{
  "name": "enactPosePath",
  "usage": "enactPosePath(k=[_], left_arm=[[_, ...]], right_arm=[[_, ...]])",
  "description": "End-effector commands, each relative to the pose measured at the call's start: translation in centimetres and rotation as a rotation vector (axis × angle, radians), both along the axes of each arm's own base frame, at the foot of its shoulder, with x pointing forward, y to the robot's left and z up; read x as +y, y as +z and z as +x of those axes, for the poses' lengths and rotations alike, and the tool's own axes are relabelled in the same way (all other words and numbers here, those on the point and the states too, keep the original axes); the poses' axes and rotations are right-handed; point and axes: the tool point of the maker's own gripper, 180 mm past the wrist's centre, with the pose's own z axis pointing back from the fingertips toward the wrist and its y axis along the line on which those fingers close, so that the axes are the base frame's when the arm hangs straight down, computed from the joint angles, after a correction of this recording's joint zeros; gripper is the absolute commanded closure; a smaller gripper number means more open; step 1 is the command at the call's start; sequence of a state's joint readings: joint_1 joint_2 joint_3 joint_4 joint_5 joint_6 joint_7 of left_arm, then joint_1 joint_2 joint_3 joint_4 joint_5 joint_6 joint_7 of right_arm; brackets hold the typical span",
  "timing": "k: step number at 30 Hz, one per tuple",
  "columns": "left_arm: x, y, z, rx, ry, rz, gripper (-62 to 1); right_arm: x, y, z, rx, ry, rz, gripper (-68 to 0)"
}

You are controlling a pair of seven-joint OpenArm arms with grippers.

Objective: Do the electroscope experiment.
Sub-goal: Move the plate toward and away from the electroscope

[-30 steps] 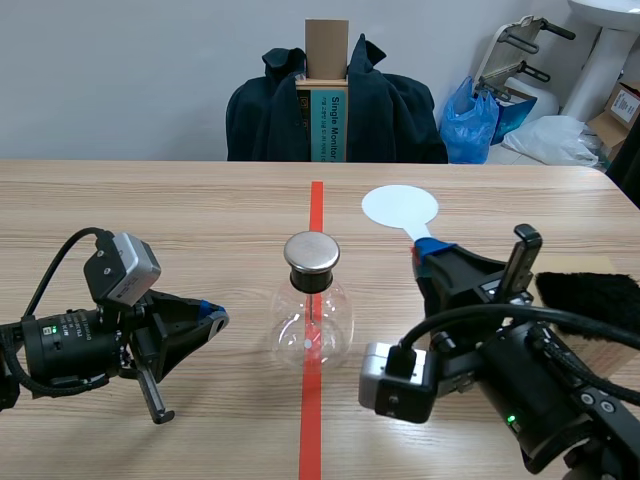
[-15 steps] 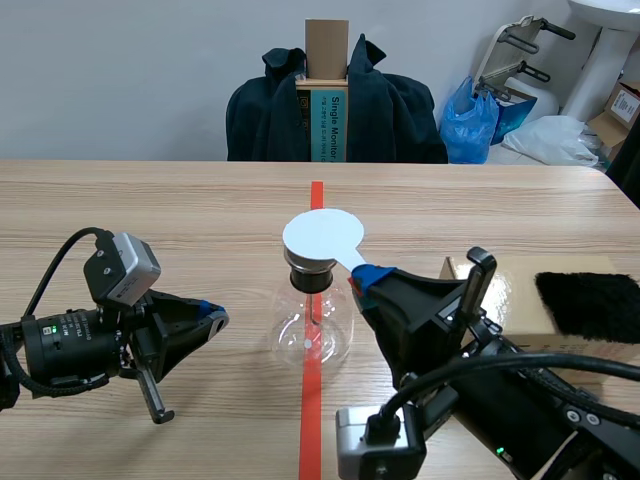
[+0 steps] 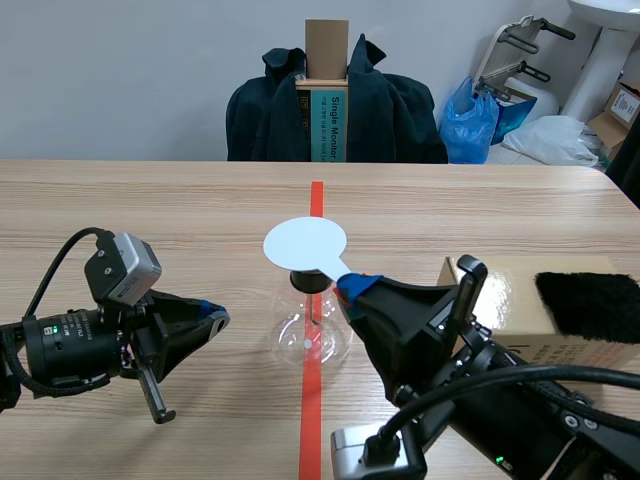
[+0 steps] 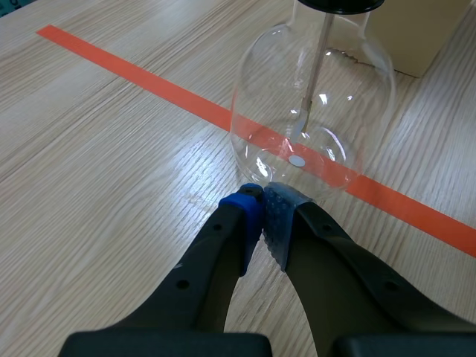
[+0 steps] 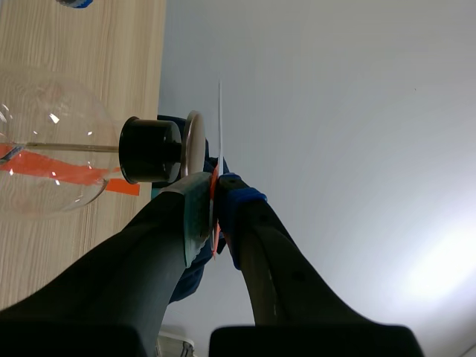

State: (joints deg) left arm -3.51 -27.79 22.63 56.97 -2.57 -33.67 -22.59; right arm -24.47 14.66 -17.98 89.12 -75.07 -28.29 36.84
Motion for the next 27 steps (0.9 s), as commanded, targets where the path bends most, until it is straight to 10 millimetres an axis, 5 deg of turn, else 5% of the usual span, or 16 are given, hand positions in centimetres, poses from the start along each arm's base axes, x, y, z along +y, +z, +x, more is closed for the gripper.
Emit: enactPosePath(k=[1, 10, 27], left_arm=[[-0.4, 1.2, 0.4, -0.029, 0.003, -0.035, -3.1], [-0.4, 1.1, 0.4, -0.027, 0.003, -0.032, -3.1], [-0.4, 1.1, 0.4, -0.027, 0.003, -0.031, -3.1]], right_arm=[[-0.4, 0.9, 0.6, -0.034, -0.009, 0.012, -0.8], [-1.5, 1.1, 1.8, -0.031, -0.101, 0.030, -0.8], [-6.8, 1.3, 5.2, -0.039, -0.435, 0.030, -0.8]])
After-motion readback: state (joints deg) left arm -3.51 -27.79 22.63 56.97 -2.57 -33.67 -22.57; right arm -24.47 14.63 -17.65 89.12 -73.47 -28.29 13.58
